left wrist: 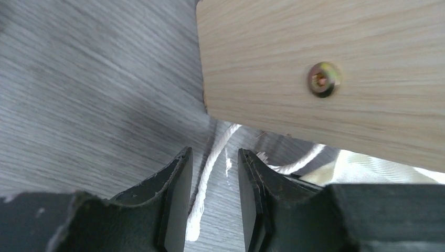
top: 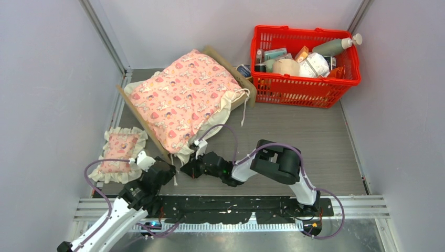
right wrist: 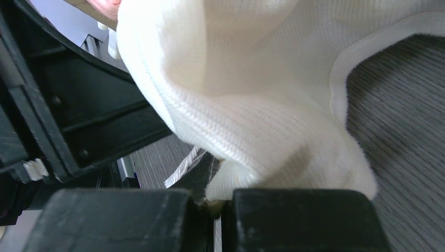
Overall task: Set up the pet bed
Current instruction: Tie the ropes to the bed frame.
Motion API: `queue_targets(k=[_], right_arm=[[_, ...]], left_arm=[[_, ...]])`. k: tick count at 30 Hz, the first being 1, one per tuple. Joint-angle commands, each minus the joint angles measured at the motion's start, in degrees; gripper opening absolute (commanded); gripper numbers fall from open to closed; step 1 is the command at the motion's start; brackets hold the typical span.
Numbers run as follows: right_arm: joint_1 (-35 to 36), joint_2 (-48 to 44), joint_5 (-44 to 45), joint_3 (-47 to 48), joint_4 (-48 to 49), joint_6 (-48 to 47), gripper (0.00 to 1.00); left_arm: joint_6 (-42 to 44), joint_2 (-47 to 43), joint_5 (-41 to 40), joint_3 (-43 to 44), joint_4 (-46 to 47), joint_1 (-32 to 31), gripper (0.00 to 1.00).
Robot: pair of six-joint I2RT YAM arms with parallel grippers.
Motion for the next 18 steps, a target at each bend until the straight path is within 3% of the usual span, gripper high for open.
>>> queue_targets(k=[1, 8, 18], right_arm=[[-0.4, -3.7, 0.5, 1.0, 1.0, 0.1, 0.05], [-0.7, -3.8, 0.4, 0.9, 1.4, -0.1, 0.05], [-1.3, -3.2, -1.6, 0.0, 4.4, -0.2, 0.05]], left_arm=[[-3.2, 5.4, 3.7, -0.2, 0.2, 0.0, 0.38], [-0.8, 20.7, 1.6, 10.7, -9.9, -0.1, 0.37], [1.7, 28.8, 4.9, 18.1, -7.7, -3.5, 0.36]])
